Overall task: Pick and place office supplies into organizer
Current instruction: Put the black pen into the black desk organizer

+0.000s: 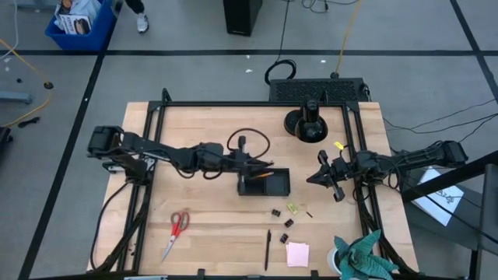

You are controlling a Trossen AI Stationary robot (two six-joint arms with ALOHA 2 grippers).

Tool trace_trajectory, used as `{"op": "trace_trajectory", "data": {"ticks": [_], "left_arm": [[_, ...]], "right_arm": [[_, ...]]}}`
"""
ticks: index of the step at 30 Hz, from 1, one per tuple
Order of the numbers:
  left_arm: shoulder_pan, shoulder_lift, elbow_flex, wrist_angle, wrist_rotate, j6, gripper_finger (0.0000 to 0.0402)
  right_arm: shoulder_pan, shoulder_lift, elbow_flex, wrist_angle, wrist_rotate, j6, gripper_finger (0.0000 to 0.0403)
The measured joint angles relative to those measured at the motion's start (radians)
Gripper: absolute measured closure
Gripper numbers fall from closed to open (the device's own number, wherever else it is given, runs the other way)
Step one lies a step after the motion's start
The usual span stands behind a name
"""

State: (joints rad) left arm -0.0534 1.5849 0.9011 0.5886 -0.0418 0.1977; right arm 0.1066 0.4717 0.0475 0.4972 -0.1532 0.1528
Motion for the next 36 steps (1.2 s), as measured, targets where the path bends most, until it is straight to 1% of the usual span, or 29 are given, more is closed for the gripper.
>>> {"op": "trace_trajectory", "data": {"ticks": [5,10,14,17,21,23,27,36], "left_arm": [[0.026,0.000,-0.065,0.017,-0.008,-0.044,0.0400],[0.044,0.000,-0.080,0.018,-0.013,-0.099,0.0400],[0.043,0.000,-0.111,0.015,-0.065,-0.117,0.0400],[0.049,0.004,-0.144,0.021,-0.063,-0.123,0.0400],[0.049,0.042,-0.195,0.128,-0.054,-0.129,0.0400],[0.052,0.076,-0.191,0.191,-0.047,-0.141,0.0400],[0.056,0.132,-0.191,0.211,-0.045,-0.161,0.0400],[0.055,0.180,-0.189,0.219,-0.053,-0.185,0.0400]], "right_arm": [[0.000,0.008,0.000,-0.001,0.001,0.003,0.0399],[0.000,0.010,0.000,-0.001,0.005,0.003,0.0399],[0.000,0.010,0.000,0.000,0.047,0.003,0.0399],[0.000,0.011,0.000,0.000,0.067,0.003,0.0399],[0.000,0.014,0.000,-0.001,0.075,0.017,0.0399],[0.000,0.015,0.000,-0.001,0.075,0.018,0.0399],[0.000,0.020,0.000,-0.001,0.078,0.018,0.0399],[0.000,0.022,0.000,0.000,0.079,0.015,0.0399]]}}
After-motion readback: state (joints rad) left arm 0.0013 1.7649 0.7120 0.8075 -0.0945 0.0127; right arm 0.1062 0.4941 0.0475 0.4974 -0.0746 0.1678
